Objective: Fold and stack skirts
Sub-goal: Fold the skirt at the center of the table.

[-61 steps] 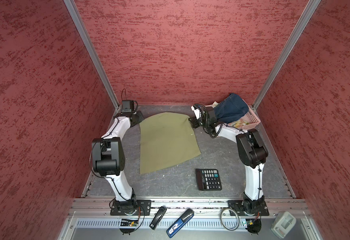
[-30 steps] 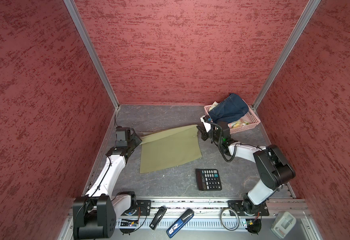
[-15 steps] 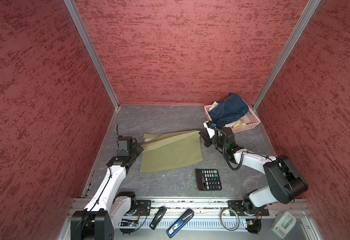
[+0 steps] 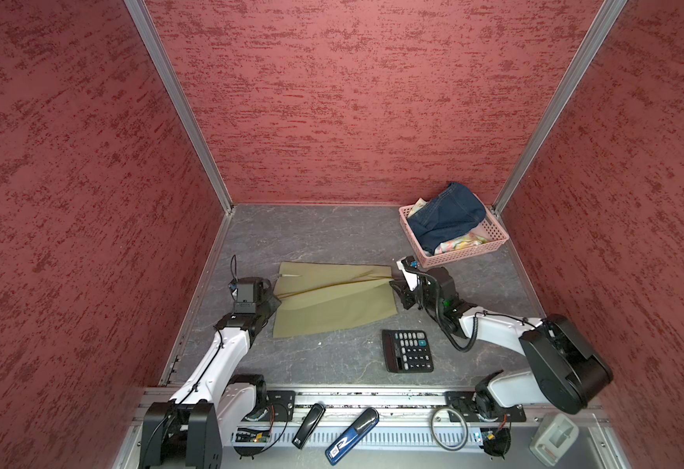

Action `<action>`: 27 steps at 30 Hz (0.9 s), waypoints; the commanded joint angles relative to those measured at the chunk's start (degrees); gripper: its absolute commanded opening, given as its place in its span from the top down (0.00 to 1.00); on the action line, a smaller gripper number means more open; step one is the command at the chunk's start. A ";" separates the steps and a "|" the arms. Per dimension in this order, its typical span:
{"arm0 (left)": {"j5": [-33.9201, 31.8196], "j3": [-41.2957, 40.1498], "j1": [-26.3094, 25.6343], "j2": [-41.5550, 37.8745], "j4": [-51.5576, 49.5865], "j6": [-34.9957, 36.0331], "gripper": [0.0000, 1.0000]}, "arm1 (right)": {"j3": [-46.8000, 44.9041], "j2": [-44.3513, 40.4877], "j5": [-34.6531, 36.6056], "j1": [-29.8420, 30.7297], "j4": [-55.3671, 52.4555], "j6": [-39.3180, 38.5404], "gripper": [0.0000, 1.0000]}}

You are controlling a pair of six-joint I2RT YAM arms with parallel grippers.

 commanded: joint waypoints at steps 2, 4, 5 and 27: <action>-3.19 -4.38 -2.09 -5.56 1.83 -2.85 1.00 | -2.50 -5.99 5.11 -0.08 0.83 2.69 0.42; -4.60 -6.14 -3.68 -8.35 1.53 -3.41 0.99 | -3.22 -8.15 5.44 -0.08 0.75 4.43 0.34; -5.51 -6.97 -4.47 -9.65 0.99 -3.69 0.95 | -2.68 -8.54 5.79 -0.08 -0.36 5.83 0.33; 5.17 7.14 1.42 6.72 -12.17 -1.43 0.41 | 9.71 7.34 -7.26 -0.16 -23.52 34.34 0.49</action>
